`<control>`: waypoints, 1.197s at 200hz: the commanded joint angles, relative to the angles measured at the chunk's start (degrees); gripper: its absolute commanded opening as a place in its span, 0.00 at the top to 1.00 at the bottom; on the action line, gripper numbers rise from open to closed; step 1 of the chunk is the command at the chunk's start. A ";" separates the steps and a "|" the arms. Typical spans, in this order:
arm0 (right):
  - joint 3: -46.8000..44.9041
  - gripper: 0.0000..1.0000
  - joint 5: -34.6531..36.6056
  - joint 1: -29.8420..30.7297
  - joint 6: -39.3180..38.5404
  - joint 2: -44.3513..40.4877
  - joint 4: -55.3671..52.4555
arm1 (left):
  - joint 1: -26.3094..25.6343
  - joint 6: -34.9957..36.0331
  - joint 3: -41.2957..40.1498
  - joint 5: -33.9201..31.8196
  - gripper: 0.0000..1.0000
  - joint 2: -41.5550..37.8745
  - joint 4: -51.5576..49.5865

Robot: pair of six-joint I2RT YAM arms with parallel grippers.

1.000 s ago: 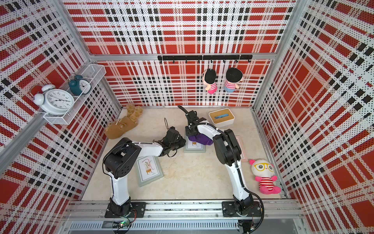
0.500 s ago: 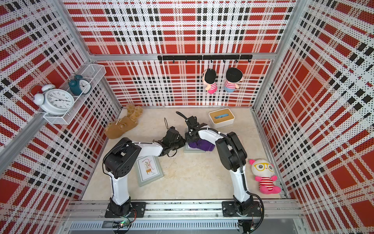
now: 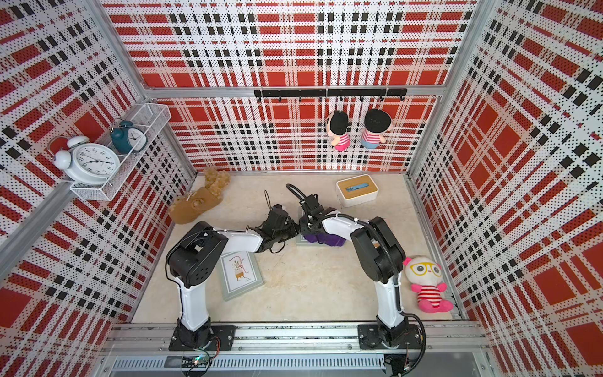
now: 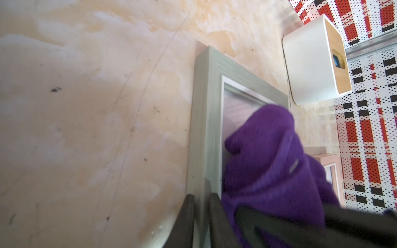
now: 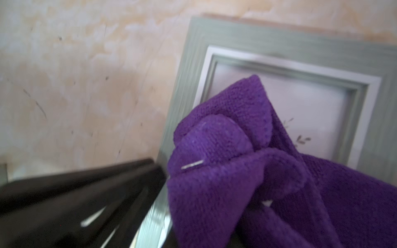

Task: Wipe the picture frame with a cloth
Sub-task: Wipe the dirt from the picture frame.

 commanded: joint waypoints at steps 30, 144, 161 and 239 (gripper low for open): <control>12.62 1.00 2.42 -3.51 -2.45 7.79 -7.06 | -0.42 1.55 -2.48 1.56 0.85 1.21 -9.78; -1.39 1.00 7.06 -14.90 -3.79 -5.63 -4.69 | 0.94 5.71 12.00 0.80 0.51 -0.49 -15.79; -0.42 1.00 3.02 -14.86 -4.19 -2.86 -4.86 | 1.47 5.07 10.88 0.57 0.48 -0.43 -15.42; 0.70 1.00 -11.83 -12.78 -7.10 0.81 -0.30 | 2.77 2.32 5.43 -2.23 0.54 -1.04 -14.24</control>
